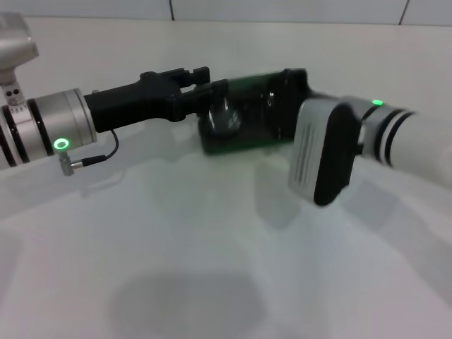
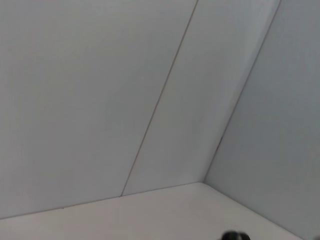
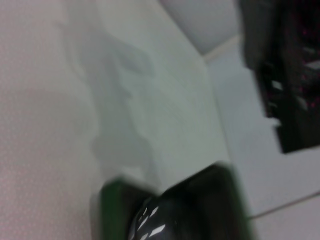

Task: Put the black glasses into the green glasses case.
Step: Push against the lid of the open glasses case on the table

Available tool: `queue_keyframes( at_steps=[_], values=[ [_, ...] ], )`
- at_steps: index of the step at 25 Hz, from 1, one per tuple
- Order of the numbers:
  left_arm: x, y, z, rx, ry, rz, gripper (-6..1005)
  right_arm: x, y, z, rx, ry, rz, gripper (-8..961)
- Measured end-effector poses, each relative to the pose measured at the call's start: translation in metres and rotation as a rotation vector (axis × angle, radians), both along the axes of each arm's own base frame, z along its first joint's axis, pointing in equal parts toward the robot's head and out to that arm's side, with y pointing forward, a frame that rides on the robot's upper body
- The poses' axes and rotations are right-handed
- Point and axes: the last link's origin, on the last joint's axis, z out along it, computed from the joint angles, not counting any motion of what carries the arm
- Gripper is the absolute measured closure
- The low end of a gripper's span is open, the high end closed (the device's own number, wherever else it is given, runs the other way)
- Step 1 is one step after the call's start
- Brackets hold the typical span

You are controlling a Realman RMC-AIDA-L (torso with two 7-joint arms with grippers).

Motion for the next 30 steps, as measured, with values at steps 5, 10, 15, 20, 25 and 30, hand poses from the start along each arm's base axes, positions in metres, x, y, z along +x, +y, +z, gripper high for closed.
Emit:
queue_keyframes(
  at_steps=[5,10,15,20,25,30],
  values=[
    [0.001,0.001,-0.001,0.000,0.001,-0.002,408,-0.003,0.015,0.008,0.003,0.051,-0.048,704],
    [0.001,0.001,-0.001,0.001,0.003,0.002,406,-0.003,0.015,0.007,-0.004,0.063,-0.056,688],
    [-0.003,0.000,-0.001,0.004,0.008,0.015,404,0.001,0.006,0.016,-0.017,0.125,-0.070,672],
    [-0.002,0.001,-0.001,0.003,0.016,0.007,403,0.003,0.014,0.052,0.039,0.240,-0.079,655],
    [0.002,0.003,-0.002,0.001,0.017,-0.003,401,0.001,0.019,0.051,0.078,0.183,-0.062,639],
    [-0.002,0.004,0.002,0.033,-0.003,0.025,399,0.000,0.011,0.031,0.086,0.084,-0.037,623]
  ],
)
